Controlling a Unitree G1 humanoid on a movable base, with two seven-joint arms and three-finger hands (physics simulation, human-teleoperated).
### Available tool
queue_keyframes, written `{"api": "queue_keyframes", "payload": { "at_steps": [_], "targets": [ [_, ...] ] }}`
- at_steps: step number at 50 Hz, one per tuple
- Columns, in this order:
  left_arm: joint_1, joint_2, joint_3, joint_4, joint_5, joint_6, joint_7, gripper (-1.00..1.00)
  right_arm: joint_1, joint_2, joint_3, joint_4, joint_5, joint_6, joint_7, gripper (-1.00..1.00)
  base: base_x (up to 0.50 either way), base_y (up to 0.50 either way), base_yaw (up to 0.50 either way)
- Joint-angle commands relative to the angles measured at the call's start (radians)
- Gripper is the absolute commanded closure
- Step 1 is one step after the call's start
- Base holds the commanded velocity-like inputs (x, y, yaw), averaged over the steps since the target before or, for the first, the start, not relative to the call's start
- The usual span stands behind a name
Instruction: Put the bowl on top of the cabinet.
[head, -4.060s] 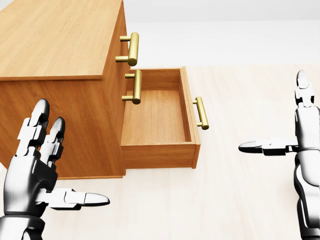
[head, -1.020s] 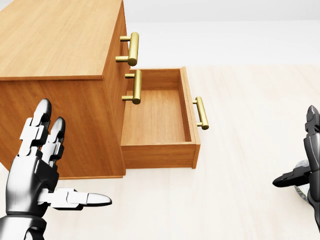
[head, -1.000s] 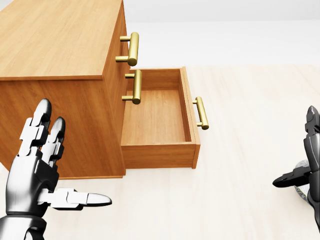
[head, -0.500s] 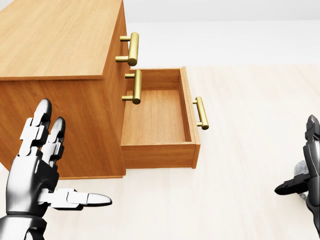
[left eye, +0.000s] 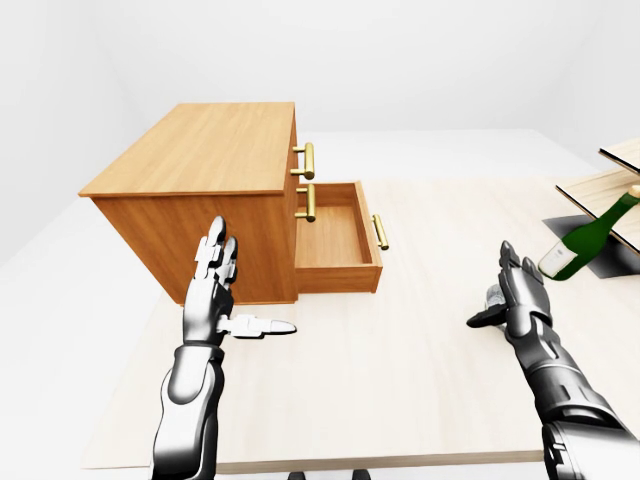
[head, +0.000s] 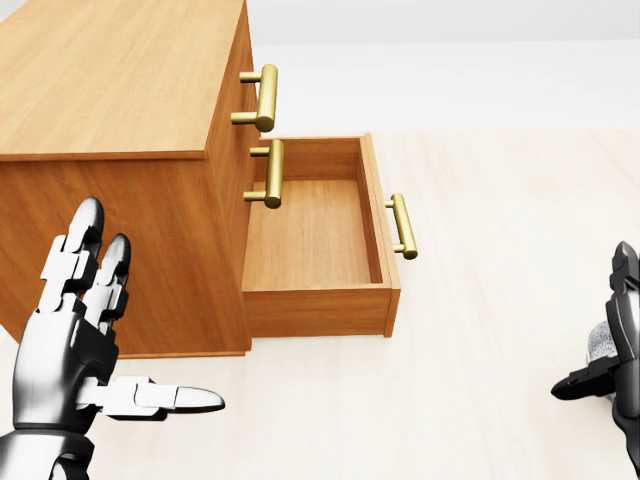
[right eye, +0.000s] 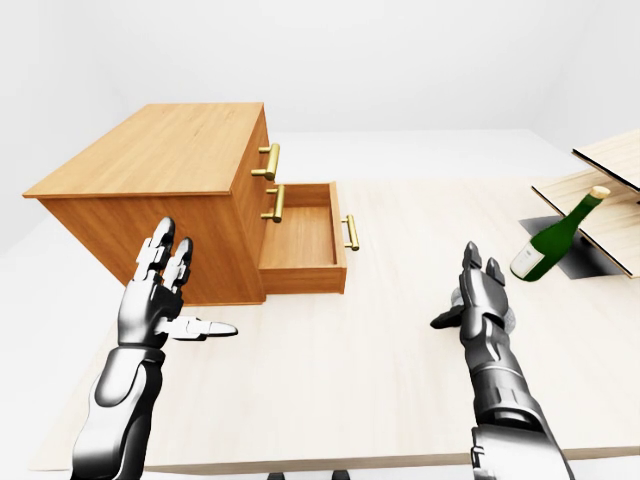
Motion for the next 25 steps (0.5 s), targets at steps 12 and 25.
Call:
{"api": "queue_keyframes", "payload": {
  "at_steps": [12,25],
  "targets": [
    [-0.065,-0.001,0.006,0.159,0.028,0.0,0.024,-1.0,0.015,0.007,0.011,0.018,-0.02,0.0,-0.005,-1.0,0.01,0.0,0.0],
    [-0.068,0.0,0.007,0.164,0.028,0.0,0.025,-1.0,0.016,0.003,0.023,0.061,-0.034,0.0,-0.017,-1.0,0.01,0.0,0.0]
  ]
}}
